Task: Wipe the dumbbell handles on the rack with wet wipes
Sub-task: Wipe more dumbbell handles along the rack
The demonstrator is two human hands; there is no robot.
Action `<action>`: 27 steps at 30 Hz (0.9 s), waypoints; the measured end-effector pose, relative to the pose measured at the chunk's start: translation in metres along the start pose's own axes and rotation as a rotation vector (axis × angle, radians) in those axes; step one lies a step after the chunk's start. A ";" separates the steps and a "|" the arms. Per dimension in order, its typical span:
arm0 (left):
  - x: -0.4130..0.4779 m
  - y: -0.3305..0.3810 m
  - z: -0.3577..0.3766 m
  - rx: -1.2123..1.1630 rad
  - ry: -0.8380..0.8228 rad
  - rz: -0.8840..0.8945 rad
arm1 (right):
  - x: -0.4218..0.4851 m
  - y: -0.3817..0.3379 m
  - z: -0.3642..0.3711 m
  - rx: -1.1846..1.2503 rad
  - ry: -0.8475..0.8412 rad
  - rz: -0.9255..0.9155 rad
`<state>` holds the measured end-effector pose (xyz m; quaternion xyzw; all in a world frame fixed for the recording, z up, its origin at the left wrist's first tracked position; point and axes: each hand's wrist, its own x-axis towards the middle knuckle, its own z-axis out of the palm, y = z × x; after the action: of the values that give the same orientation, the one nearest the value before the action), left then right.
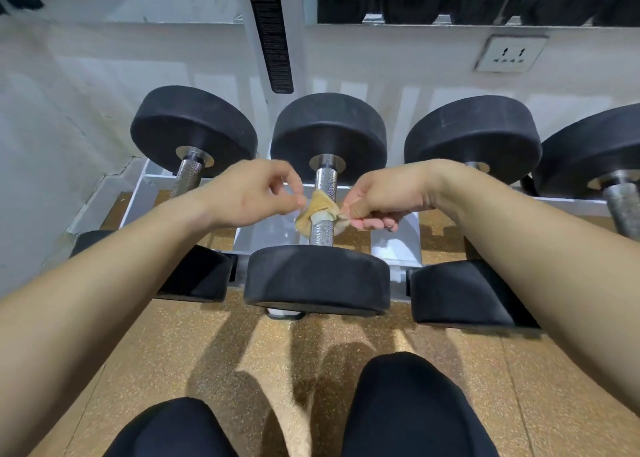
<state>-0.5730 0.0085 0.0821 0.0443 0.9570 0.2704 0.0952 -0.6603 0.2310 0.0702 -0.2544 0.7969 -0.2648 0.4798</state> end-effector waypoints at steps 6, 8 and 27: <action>-0.008 0.025 0.016 -0.058 -0.010 0.102 | -0.036 -0.012 -0.006 0.335 0.031 -0.215; -0.006 0.034 0.017 -0.110 0.104 0.153 | -0.048 -0.013 -0.005 0.515 0.053 -0.315; -0.010 0.124 0.015 -0.884 0.138 -0.013 | -0.127 0.006 0.035 0.833 0.588 -0.393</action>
<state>-0.5564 0.1202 0.1359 -0.0248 0.7538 0.6553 0.0429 -0.5773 0.3127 0.1319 -0.1019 0.6625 -0.7028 0.2383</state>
